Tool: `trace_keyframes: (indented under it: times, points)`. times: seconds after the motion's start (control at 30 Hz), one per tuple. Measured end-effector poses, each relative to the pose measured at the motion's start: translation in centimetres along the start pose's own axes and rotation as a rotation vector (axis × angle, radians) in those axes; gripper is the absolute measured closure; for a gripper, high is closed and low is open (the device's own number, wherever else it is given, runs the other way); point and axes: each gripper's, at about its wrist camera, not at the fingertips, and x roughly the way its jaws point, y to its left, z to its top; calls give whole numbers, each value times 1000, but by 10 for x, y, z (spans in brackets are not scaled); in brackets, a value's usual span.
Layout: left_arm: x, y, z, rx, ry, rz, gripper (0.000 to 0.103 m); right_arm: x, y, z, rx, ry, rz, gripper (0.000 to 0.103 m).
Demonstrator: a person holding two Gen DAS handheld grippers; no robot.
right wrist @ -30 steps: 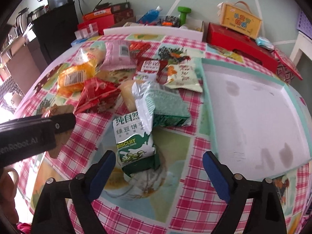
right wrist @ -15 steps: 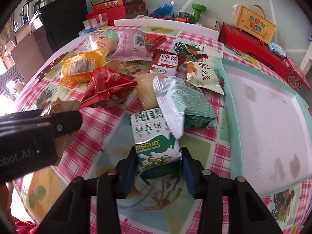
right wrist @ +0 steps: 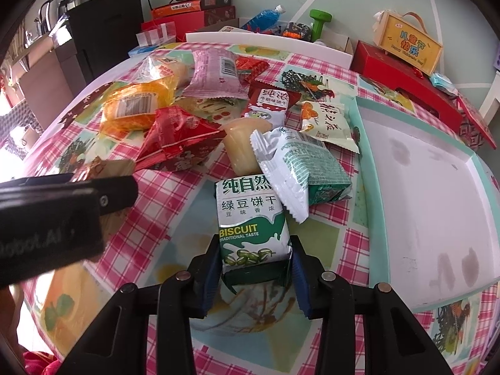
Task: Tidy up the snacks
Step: 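Lift both held packets and carry them over the white tray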
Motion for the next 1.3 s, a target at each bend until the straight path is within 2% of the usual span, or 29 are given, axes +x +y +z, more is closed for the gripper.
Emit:
trace_keyframes:
  times: [0.23, 0.93, 1.2, 1.3]
  points:
    - [-2, 1, -1, -6, -3, -2, 30, -10, -6, -10, 37, -7, 10, 60]
    - [-15, -3, 0, 2, -34, 2, 30, -68, -19, -12, 107, -157, 43, 62]
    - [-14, -5, -1, 11, -36, 8, 30, -53, -21, -14, 108, -100, 34, 62]
    - [-13, -7, -2, 15, -31, 7, 30, -40, -21, -15, 111, -45, 37, 62]
